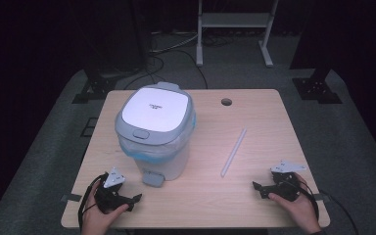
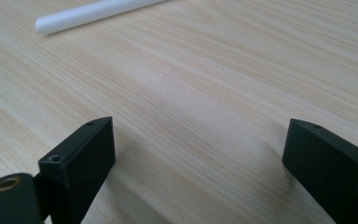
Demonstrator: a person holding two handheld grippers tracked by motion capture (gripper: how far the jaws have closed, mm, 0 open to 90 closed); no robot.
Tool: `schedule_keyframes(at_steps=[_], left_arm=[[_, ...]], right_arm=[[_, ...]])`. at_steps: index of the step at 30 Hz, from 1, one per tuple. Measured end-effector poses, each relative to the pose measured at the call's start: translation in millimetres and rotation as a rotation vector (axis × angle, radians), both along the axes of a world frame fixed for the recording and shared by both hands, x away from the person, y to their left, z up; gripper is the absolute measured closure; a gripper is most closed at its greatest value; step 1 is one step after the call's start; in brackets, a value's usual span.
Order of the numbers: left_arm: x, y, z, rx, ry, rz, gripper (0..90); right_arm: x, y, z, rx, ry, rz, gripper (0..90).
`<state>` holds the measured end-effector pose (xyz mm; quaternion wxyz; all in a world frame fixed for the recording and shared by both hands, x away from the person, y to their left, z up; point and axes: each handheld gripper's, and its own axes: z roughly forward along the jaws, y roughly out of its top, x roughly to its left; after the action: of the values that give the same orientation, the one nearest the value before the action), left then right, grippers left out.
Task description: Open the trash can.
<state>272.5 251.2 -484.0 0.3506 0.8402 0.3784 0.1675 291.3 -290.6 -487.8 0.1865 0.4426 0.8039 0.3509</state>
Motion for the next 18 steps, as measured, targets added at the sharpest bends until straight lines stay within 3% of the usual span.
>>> schedule_keyframes(at_steps=[5,11,13,15,18], left_arm=[[0.0,1.2,0.7,-0.004,-0.005,0.0,1.2],[-3.8,3.3,1.8,-0.027,-0.026,-0.028,15.2],[-3.9,4.4,2.0,-0.036,-0.027,-0.022,16.0],[-5.0,5.6,2.4,-0.05,-0.035,-0.021,26.0],[-4.9,6.9,2.7,-0.064,-0.031,-0.014,27.0]], right_arm=[[0.0,0.0,0.0,0.001,0.001,0.0,7.9],[0.3,-0.1,0.0,0.0,0.0,0.004,7.8],[0.7,0.1,0.0,0.0,0.001,0.005,7.9],[0.9,0.2,0.1,0.0,0.001,0.004,7.9],[1.4,0.4,0.1,0.0,0.002,0.001,7.9]])
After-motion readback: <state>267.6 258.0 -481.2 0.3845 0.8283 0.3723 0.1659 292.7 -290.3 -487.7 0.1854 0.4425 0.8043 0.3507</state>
